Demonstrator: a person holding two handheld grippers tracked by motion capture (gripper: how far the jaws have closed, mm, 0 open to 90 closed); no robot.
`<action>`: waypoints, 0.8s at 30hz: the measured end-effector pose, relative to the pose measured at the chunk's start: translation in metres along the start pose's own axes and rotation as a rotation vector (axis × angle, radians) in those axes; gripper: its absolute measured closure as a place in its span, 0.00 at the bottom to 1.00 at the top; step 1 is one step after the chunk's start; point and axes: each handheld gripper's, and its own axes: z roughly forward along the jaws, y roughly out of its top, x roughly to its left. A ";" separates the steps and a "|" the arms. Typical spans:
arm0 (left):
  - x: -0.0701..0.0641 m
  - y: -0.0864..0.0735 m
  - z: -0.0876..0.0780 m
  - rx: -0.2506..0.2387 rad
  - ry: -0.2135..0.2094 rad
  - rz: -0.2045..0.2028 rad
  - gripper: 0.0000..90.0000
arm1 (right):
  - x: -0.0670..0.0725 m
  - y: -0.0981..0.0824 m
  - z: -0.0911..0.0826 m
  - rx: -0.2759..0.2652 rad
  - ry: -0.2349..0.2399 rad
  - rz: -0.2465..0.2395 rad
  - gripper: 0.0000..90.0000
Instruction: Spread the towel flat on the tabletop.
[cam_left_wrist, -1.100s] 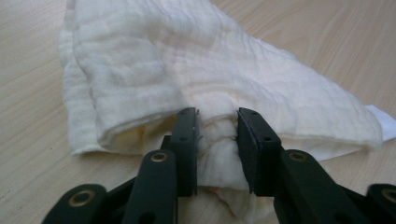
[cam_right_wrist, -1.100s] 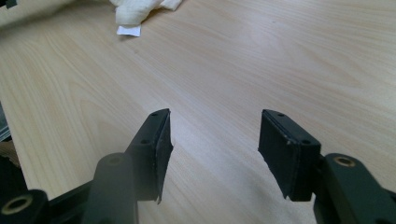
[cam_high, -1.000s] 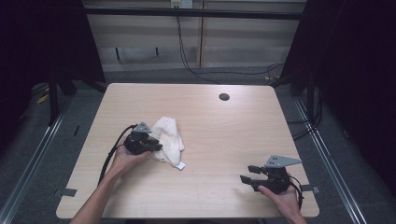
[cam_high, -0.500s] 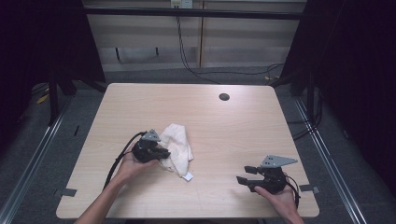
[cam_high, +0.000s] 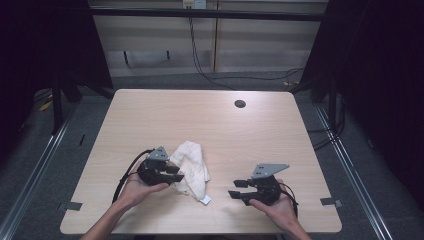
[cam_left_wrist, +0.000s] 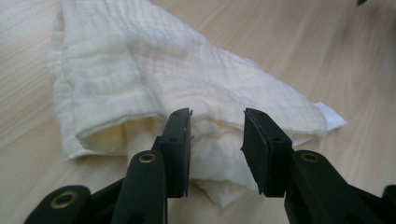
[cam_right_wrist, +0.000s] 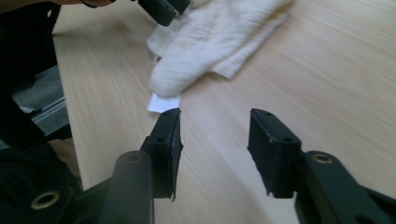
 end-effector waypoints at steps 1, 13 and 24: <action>-0.002 -0.001 -0.003 -0.002 -0.005 0.002 0.69 | 0.000 0.000 0.000 0.000 0.000 0.000 0.62; -0.011 -0.018 -0.005 0.000 -0.003 0.051 0.79 | 0.017 0.037 0.065 0.076 0.091 -0.107 0.77; -0.010 -0.022 0.006 0.038 -0.002 0.062 0.81 | 0.026 0.030 0.102 0.118 0.126 -0.151 0.76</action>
